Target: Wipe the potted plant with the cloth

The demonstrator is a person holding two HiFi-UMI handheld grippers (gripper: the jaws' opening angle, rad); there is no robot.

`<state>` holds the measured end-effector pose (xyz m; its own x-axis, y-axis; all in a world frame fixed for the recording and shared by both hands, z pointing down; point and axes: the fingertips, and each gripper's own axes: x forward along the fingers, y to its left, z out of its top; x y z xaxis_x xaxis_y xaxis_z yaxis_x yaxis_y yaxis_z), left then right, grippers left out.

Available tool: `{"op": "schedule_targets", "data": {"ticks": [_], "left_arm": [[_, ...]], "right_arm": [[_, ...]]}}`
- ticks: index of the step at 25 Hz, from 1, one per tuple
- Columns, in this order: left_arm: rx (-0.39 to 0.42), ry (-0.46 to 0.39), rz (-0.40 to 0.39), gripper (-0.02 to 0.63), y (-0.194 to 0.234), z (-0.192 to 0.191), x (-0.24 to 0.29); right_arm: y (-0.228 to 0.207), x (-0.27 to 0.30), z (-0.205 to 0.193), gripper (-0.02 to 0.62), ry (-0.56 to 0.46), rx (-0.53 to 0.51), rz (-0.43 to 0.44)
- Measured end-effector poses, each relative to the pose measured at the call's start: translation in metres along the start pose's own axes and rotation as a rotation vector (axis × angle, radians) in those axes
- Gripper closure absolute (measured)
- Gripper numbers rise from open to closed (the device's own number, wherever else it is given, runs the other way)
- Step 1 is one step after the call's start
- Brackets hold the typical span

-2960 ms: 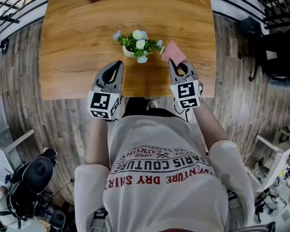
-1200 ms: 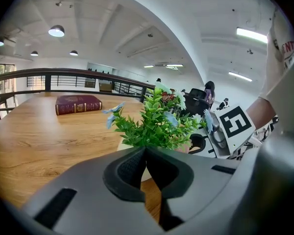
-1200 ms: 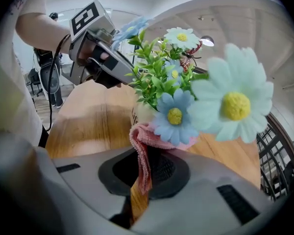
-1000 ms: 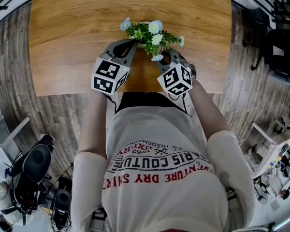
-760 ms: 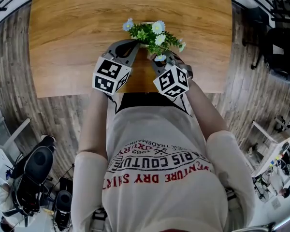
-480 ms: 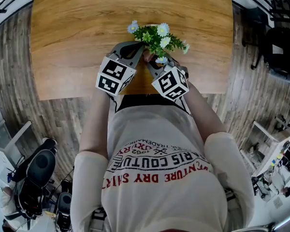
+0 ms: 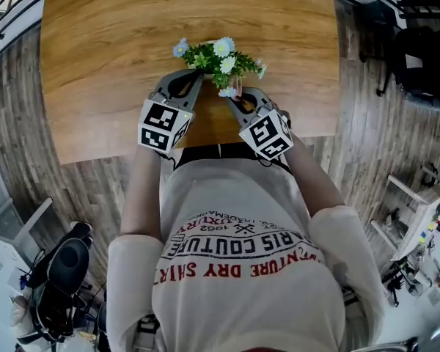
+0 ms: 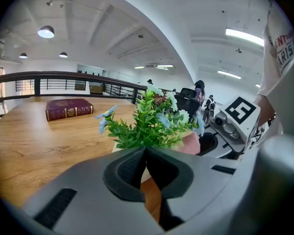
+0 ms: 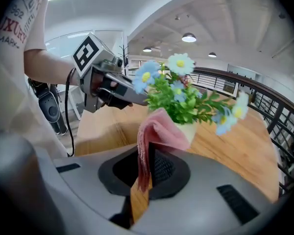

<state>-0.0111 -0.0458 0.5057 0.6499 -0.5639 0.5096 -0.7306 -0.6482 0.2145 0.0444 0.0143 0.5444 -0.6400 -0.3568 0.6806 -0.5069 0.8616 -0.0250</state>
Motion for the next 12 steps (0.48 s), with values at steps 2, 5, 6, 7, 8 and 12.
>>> {"op": "schedule_targets", "data": {"ticks": [2, 5, 6, 7, 8, 12], "left_arm": [[-0.015, -0.004, 0.020, 0.589, -0.002, 0.001, 0.002], [-0.014, 0.001, 0.064, 0.589, -0.004, 0.002, 0.006], [-0.017, -0.003, 0.079, 0.589, -0.004, 0.004, 0.006], [-0.023, -0.007, 0.093, 0.589, -0.003, 0.005, 0.006], [-0.029, -0.008, 0.109, 0.589, -0.002, 0.005, 0.007], [-0.059, 0.002, 0.173, 0.589, -0.001, 0.001, 0.010]], "right_arm": [[-0.013, -0.013, -0.018, 0.558, 0.027, 0.008, -0.012], [-0.037, -0.031, -0.037, 0.558, 0.057, 0.021, -0.029], [-0.046, -0.035, -0.041, 0.558, 0.061, 0.025, -0.034], [-0.056, -0.039, -0.044, 0.558, 0.062, 0.027, -0.039], [-0.066, -0.042, -0.045, 0.558, 0.062, 0.024, -0.046], [-0.107, -0.046, -0.036, 0.558, 0.046, -0.014, -0.061]]}}
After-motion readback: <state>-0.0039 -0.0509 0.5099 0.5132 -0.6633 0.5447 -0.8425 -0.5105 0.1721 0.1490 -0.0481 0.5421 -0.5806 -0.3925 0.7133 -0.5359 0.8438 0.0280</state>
